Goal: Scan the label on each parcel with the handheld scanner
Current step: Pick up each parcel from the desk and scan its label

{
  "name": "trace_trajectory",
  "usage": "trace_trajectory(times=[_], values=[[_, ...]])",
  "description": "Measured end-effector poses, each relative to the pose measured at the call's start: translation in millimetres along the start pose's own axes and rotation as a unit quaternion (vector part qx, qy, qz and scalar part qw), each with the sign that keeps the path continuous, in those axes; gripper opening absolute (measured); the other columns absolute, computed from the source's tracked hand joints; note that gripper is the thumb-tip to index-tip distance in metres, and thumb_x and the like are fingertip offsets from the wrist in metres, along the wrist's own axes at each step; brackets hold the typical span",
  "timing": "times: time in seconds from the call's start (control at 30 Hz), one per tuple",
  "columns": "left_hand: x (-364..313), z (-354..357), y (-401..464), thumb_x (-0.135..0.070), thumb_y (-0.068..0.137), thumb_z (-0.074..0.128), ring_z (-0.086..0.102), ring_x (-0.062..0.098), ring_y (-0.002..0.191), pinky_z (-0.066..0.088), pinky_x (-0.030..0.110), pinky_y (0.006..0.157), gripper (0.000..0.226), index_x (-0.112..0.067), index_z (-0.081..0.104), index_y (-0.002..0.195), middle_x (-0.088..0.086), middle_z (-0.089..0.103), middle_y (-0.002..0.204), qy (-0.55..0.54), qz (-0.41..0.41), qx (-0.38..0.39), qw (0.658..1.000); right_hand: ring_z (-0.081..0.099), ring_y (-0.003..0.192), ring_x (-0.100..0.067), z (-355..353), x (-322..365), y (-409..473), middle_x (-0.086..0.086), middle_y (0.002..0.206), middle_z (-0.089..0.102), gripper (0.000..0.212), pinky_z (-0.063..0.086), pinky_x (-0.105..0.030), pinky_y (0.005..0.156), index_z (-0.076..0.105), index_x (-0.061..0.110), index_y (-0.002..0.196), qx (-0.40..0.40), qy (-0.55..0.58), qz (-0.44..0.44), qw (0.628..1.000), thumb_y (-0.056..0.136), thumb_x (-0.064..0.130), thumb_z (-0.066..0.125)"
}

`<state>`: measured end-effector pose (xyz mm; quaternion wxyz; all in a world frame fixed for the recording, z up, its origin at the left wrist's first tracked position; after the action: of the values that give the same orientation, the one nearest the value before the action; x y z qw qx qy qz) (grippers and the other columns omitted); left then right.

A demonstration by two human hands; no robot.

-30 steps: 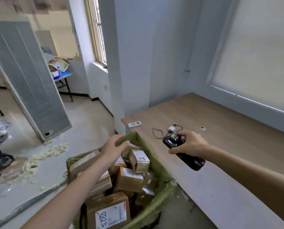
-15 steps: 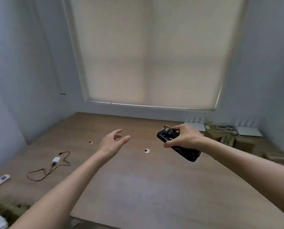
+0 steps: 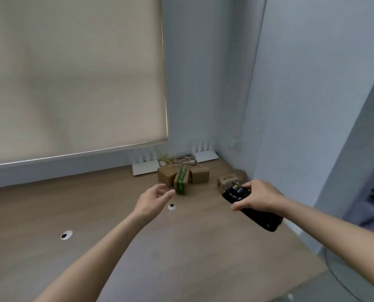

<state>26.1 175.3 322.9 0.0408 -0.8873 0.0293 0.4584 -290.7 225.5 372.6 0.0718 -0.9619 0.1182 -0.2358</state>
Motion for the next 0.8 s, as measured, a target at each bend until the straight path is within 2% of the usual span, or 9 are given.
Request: trace_trajectory(times=[0.13,0.27,0.43,0.63,0.8], values=[[-13.4,64.5,66.2,-0.059,0.091,0.062,0.061,0.017,0.118,0.048,0.039,0.106,0.065,-0.022,0.053,0.144,0.001,0.066,0.127,0.01,0.002,0.048,0.999,0.069,0.093,-0.016,-4.0,-58.9,47.1,0.01,0.099,0.074,0.079,0.057,-0.031,0.085,0.074,0.038,0.115,-0.004,0.005,0.053,0.999,0.042,0.068,0.084],[-17.4,117.5,146.3,-0.06,0.092,0.06,0.059,0.019,0.12,0.047,0.038,0.106,0.065,-0.022,0.052,0.145,0.001,0.065,0.128,0.016,0.0,0.075,0.997,0.07,0.089,-0.016,-8.1,-96.3,114.5,0.009,0.093,0.075,0.079,0.059,-0.031,0.082,0.076,0.039,0.103,-0.014,0.003,0.084,0.996,0.032,0.073,0.076],[-13.6,174.8,242.3,-0.056,0.095,0.057,0.057,0.021,0.123,0.046,0.039,0.107,0.064,-0.02,0.049,0.147,0.004,0.062,0.133,0.003,-0.015,0.106,0.994,0.07,0.088,-0.015,-9.7,-121.2,209.3,0.012,0.09,0.074,0.06,0.058,-0.031,0.08,0.075,0.04,0.099,-0.009,0.013,0.111,0.994,0.046,0.064,0.085],[9.7,228.3,325.1,-0.056,0.096,0.057,0.057,0.021,0.124,0.047,0.036,0.104,0.066,-0.021,0.044,0.15,0.005,0.059,0.137,0.009,-0.053,0.142,0.988,0.069,0.092,-0.018,14.2,-145.6,304.0,0.009,0.097,0.074,0.064,0.055,-0.03,0.077,0.074,0.04,0.107,0.02,0.017,0.126,0.992,0.048,0.06,0.088],[32.7,265.0,383.9,-0.059,0.095,0.056,0.056,0.021,0.125,0.047,0.04,0.106,0.068,-0.023,0.043,0.151,0.004,0.059,0.139,0.017,-0.078,0.148,0.986,0.07,0.092,-0.017,36.0,-167.0,377.0,0.009,0.095,0.075,0.064,0.059,-0.033,0.083,0.074,0.04,0.105,0.044,0.027,0.128,0.99,0.046,0.061,0.086]])
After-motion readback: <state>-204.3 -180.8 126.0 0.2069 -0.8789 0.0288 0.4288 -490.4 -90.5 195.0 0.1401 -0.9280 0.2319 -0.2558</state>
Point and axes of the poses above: each hand's wrist, its own y-axis towards the middle knuckle, its own z-axis out of the palm, x = y × z, the point moved 4 cm from there along y, towards the middle knuckle
